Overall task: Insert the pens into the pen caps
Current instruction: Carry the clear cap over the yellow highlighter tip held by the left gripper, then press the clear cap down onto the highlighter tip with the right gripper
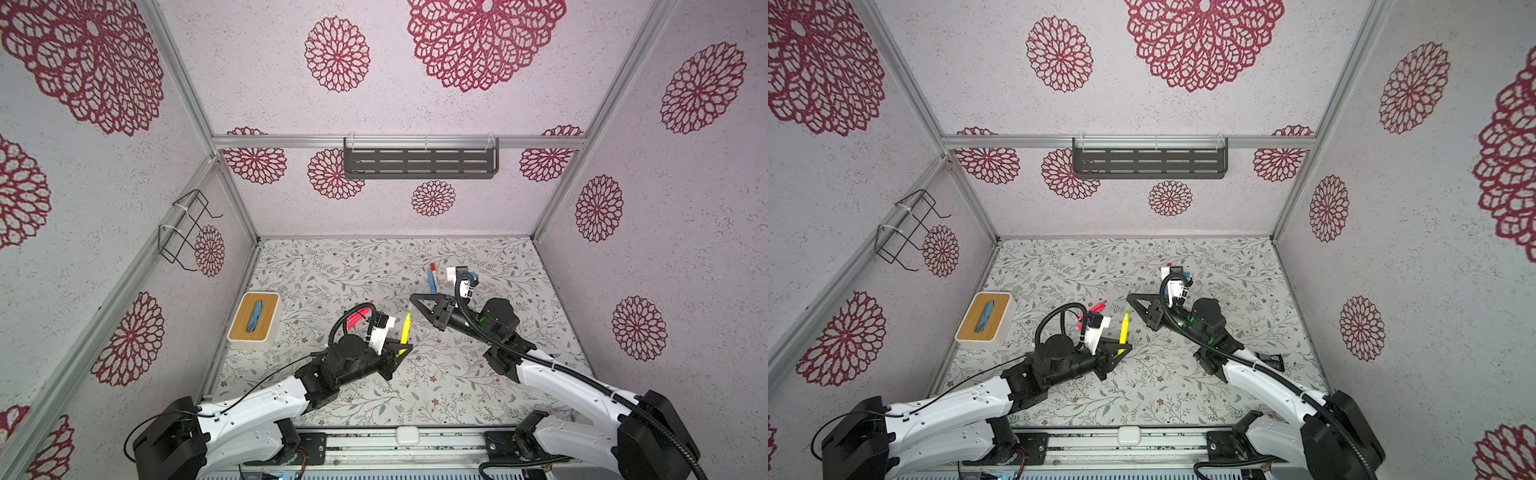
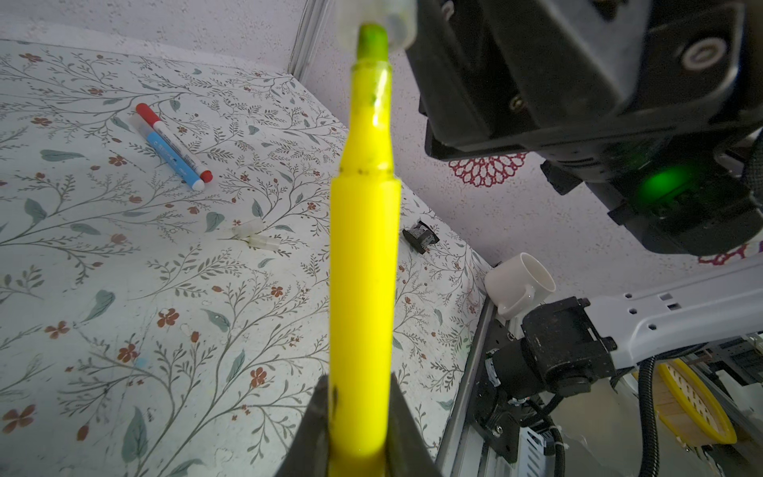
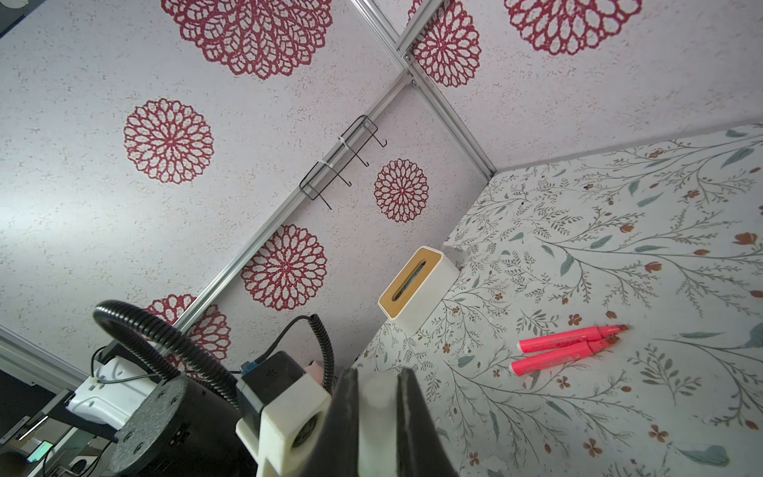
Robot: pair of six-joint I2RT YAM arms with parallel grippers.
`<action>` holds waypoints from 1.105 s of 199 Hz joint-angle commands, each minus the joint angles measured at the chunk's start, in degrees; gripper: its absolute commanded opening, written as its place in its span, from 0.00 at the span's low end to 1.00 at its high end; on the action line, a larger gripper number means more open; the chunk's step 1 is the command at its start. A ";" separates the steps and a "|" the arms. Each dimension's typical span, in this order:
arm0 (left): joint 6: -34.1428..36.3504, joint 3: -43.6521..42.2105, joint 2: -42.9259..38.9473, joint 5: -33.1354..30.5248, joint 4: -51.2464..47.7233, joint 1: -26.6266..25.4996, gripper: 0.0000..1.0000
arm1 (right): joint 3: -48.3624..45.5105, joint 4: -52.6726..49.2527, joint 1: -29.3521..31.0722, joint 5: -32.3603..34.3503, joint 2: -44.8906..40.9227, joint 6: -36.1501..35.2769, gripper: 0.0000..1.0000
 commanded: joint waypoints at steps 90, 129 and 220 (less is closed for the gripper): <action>0.71 2.39 -1.20 -0.76 0.62 -0.46 0.00 | -1.75 5.23 1.07 -2.81 1.42 -0.54 0.00; 0.68 2.55 -2.24 -0.69 0.90 -0.46 0.00 | -2.45 4.89 1.66 -4.03 0.38 -3.99 0.00; 1.67 3.08 -2.93 -0.54 1.08 -0.34 0.00 | -2.11 -6.99 1.77 0.78 -8.86 -11.43 0.46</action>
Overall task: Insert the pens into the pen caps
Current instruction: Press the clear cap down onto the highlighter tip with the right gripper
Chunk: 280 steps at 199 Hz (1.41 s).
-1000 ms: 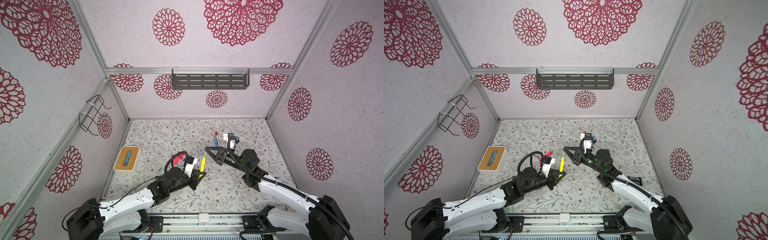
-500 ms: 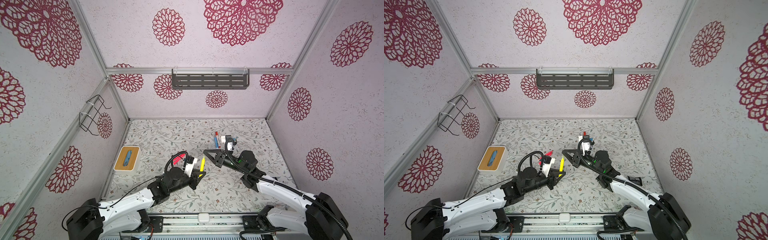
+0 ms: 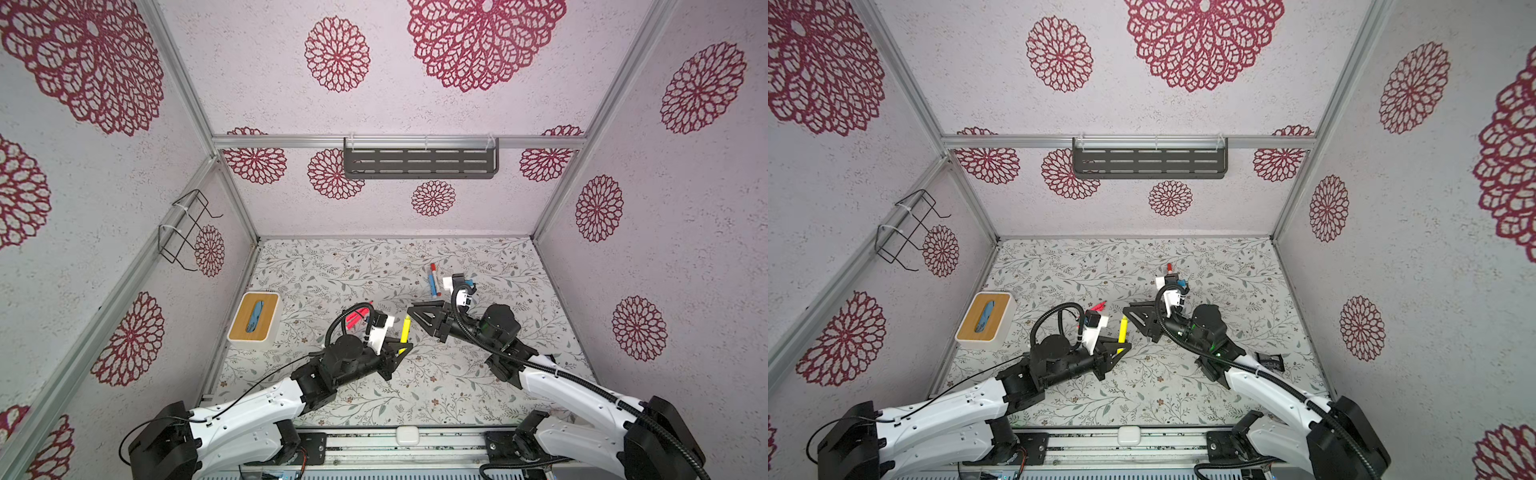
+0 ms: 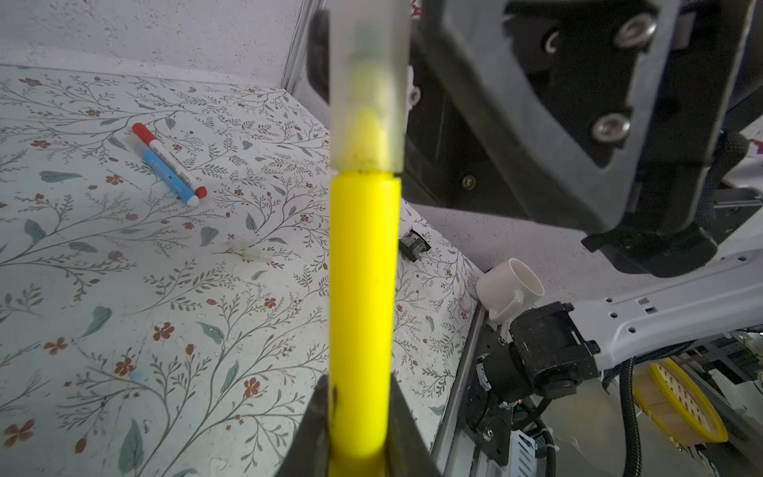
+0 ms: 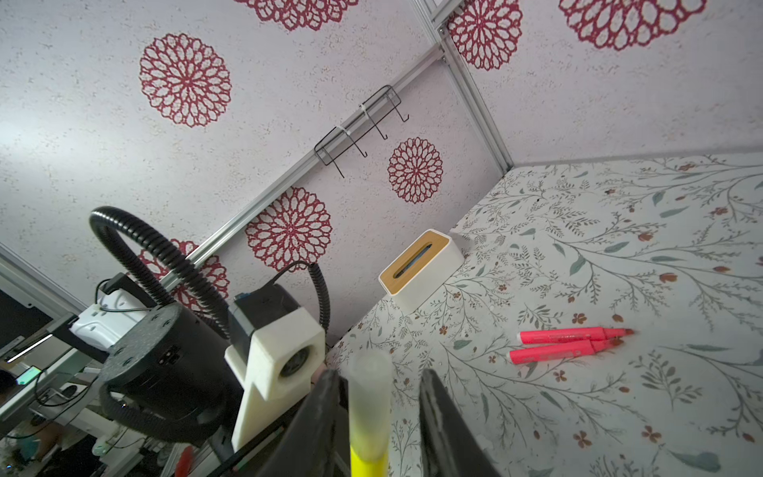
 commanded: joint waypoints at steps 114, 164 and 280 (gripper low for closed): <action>0.37 1.14 -0.70 -0.73 1.70 -0.22 0.00 | 22.22 -32.39 -1.01 5.15 0.28 -9.81 0.56; 0.63 1.22 -0.38 -1.09 1.36 -0.35 0.00 | 25.66 -35.83 0.84 4.38 4.19 -11.35 0.56; 0.64 1.37 -1.95 -1.65 1.14 -0.41 0.00 | 26.01 -40.36 4.23 4.71 6.80 -12.72 0.16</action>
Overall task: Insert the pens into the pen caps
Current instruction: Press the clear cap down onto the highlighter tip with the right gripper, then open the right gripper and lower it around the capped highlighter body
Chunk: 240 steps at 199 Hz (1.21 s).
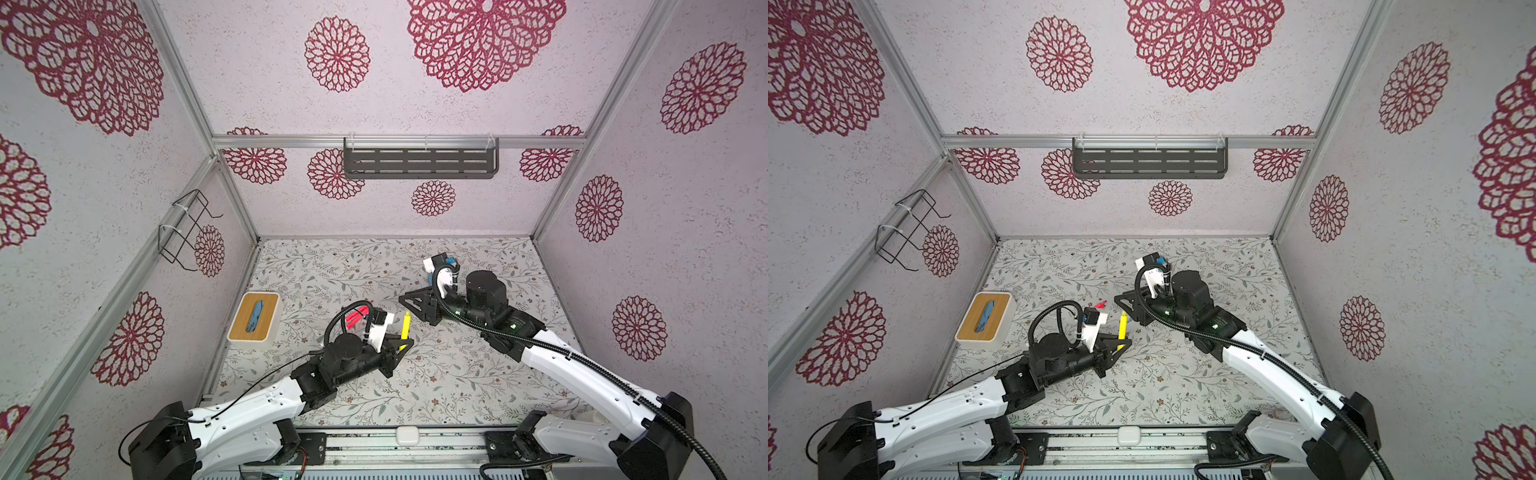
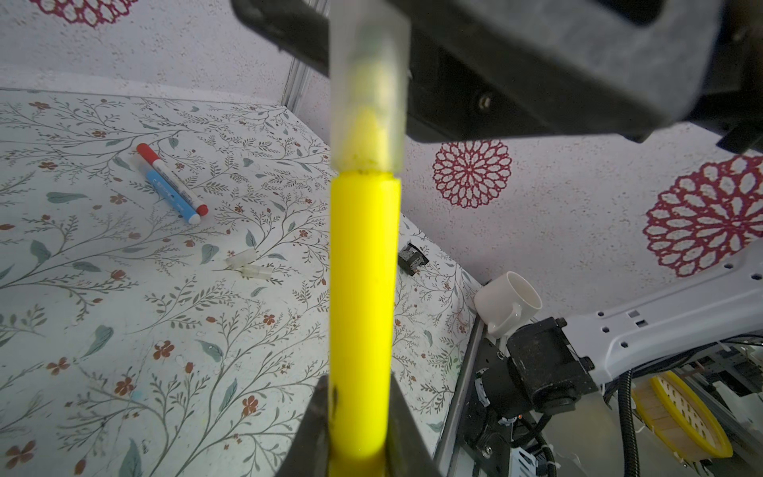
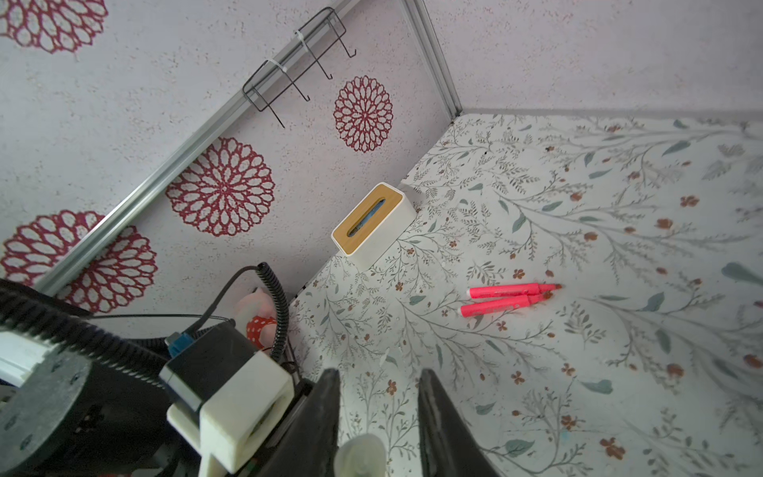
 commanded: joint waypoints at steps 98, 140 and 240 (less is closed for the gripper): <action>3.71 0.33 -10.49 -8.39 3.92 0.96 0.00 | -9.13 -6.92 11.43 19.41 -1.21 4.87 0.00; 2.35 2.17 -12.76 0.04 3.61 6.17 0.00 | -12.16 -4.10 16.05 15.94 -0.70 1.97 0.00; 0.02 3.33 -16.87 8.03 3.38 13.03 0.00 | -18.31 0.12 20.08 -0.80 2.61 -1.13 0.00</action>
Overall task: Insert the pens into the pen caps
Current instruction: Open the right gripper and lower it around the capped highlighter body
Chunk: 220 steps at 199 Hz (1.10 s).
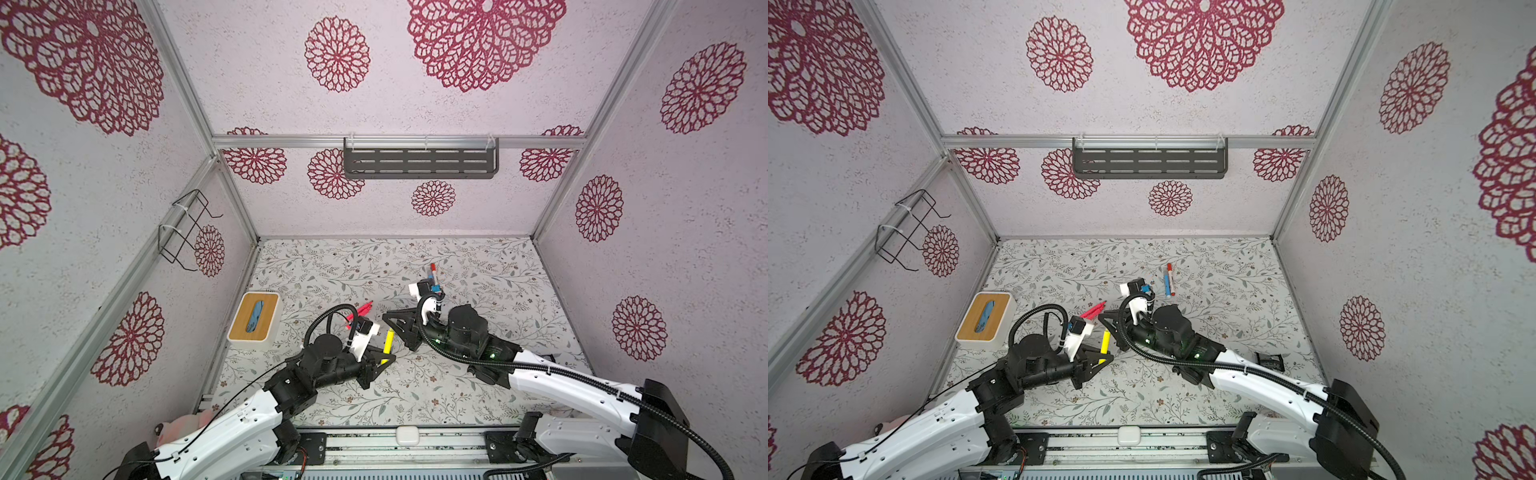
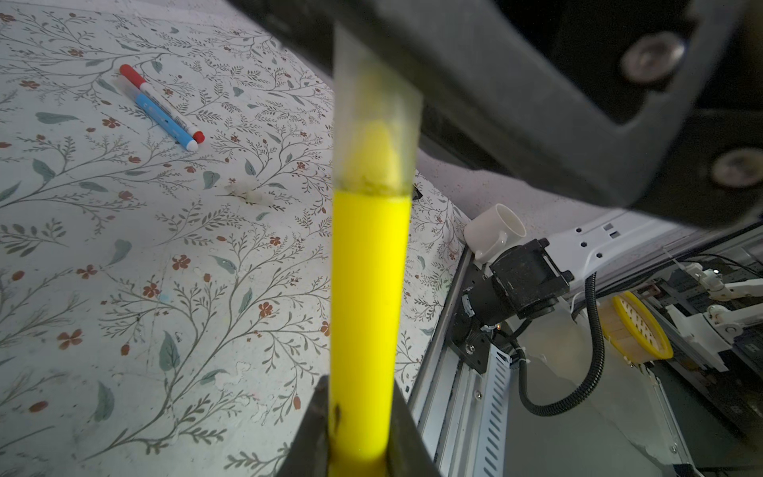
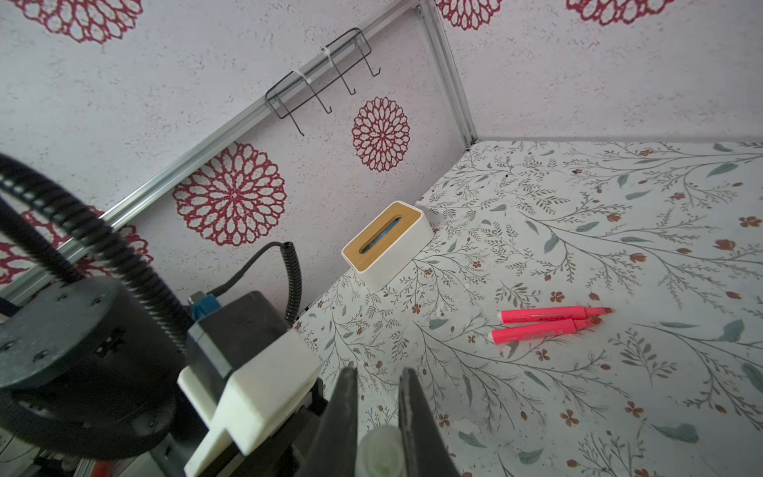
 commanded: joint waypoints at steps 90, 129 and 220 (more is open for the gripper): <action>-1.96 3.38 1.01 -5.92 14.92 4.49 0.00 | 5.75 -28.04 0.87 -3.66 -5.25 -6.12 0.25; -3.41 0.32 0.73 -2.25 14.63 4.41 0.00 | 11.67 -27.74 -3.89 -4.40 -12.95 -8.93 0.50; -3.59 -1.50 -1.42 -0.84 16.02 4.26 0.00 | 14.99 -24.11 -5.71 -12.09 -5.79 -8.84 0.50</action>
